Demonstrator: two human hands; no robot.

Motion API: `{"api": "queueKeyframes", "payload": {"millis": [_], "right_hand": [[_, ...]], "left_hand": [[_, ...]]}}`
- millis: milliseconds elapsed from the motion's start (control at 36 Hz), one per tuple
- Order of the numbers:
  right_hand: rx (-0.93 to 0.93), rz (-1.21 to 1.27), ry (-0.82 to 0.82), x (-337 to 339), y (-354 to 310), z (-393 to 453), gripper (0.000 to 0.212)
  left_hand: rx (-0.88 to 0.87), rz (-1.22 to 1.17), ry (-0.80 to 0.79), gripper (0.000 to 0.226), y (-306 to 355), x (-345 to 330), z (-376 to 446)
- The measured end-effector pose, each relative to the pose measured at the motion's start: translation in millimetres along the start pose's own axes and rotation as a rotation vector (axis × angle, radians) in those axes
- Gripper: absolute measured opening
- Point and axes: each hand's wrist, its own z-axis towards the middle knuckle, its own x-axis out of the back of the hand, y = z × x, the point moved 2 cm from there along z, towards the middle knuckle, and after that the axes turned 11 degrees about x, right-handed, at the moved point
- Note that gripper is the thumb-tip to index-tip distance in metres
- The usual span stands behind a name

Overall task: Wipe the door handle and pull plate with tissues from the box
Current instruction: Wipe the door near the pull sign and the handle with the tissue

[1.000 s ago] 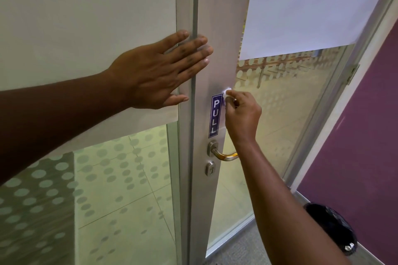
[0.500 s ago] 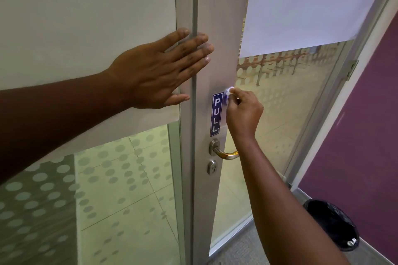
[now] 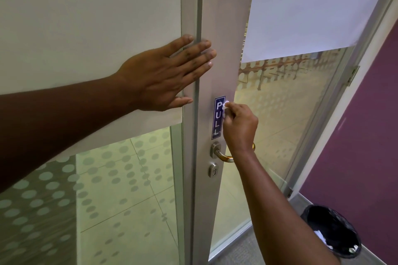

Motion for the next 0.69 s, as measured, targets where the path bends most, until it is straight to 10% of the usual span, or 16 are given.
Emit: {"api": "queueKeyframes", "payload": {"millis": [333, 500, 694], "right_hand": [[0.01, 0.07, -0.051, 3, 15, -7, 0.019], [-0.437, 0.419, 0.062, 16, 45, -5, 0.024], [-0.535, 0.374, -0.02, -14, 40, -40, 0.038]], "left_hand": [[-0.006, 0.011, -0.025, 0.086, 1, 0, 0], [-0.005, -0.004, -0.038, 0.086, 0, 0, 0], [-0.008, -0.021, -0.03, 0.086, 0, 1, 0]]}}
